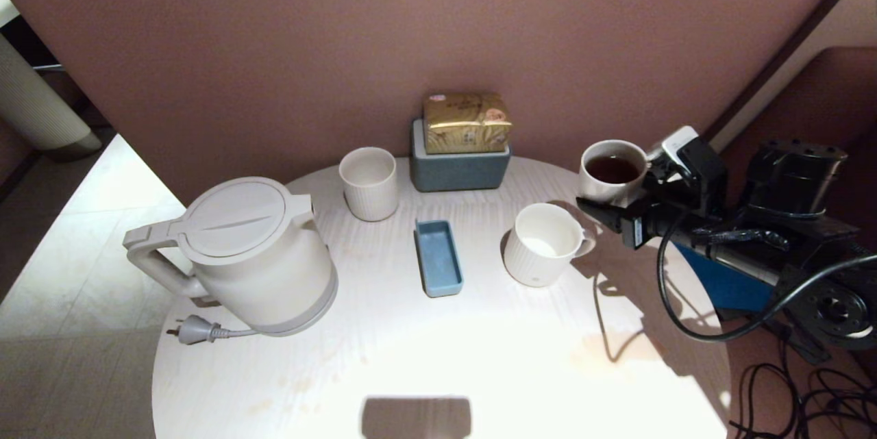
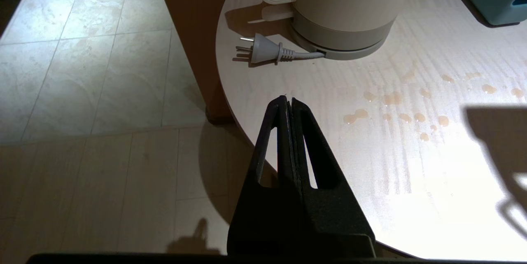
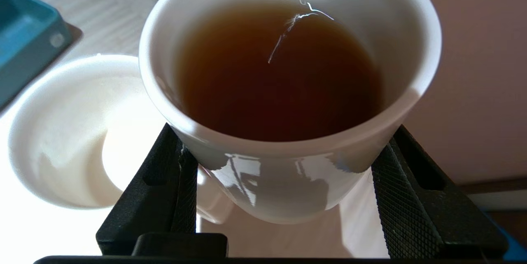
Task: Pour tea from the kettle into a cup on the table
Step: Pour water into another cup
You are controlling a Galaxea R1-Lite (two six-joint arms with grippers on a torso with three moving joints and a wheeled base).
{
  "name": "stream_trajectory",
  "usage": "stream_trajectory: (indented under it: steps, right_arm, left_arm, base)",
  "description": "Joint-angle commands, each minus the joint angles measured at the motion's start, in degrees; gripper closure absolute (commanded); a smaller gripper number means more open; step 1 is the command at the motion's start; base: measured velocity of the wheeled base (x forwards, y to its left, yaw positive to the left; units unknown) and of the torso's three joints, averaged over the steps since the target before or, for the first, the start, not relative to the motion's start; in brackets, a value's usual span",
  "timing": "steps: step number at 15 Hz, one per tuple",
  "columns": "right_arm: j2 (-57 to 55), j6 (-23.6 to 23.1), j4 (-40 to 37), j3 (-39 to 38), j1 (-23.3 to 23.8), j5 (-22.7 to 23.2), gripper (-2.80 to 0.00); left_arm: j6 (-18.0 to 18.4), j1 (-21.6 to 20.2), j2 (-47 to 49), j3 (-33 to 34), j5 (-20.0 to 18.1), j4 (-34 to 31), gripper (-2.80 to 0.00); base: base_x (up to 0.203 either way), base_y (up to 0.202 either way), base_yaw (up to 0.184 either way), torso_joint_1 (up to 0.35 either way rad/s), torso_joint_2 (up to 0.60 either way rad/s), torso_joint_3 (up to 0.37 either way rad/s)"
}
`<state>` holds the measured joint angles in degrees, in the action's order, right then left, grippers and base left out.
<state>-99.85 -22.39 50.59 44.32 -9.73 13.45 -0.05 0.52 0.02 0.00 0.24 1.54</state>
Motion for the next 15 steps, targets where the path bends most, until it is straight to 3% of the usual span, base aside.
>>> stream_trajectory:
  steps: [1,3,8,15]
  right_arm:
    - [1.1,-0.8,-6.0,2.6,-0.1,0.1,0.00]
    - [2.2,-1.0,-10.4,5.9,-0.5,0.1,0.00]
    - [2.0,-1.4,-10.7,6.6,-1.2,0.0,0.00]
    - [1.8,-7.8,-10.9,7.3,-1.8,0.0,0.00]
  left_arm:
    - [0.0,0.0,0.1,0.0,0.0,0.0,0.00]
    - [0.0,0.0,0.1,0.0,0.0,0.0,0.00]
    - [0.0,0.0,0.0,0.0,0.0,0.0,0.00]
    - [0.0,0.0,0.1,0.0,0.0,0.0,0.00]
  base:
    - [0.000,0.000,0.000,0.000,0.00,0.000]
    - [0.000,0.000,0.000,0.000,0.00,0.000]
    - [0.000,0.000,0.000,0.000,0.00,0.000]
    - [0.000,0.000,0.000,0.000,0.00,0.000]
